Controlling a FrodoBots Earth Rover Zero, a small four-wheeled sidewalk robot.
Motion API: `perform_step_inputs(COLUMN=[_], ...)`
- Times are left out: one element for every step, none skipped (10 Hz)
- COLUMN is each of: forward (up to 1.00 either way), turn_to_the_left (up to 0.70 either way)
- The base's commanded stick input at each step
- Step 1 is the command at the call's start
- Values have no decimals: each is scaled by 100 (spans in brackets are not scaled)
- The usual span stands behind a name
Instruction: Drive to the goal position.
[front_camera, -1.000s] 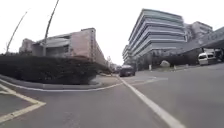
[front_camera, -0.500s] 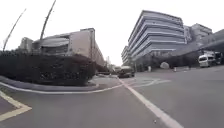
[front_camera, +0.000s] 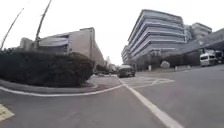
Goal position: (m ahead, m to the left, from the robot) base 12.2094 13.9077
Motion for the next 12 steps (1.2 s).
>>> perform_step_inputs(forward=[70,70,70,70,70,70,70,70,70,70,70,70], turn_to_the_left=[14,0,0,0,0,0,0,0,0,0,0,0])
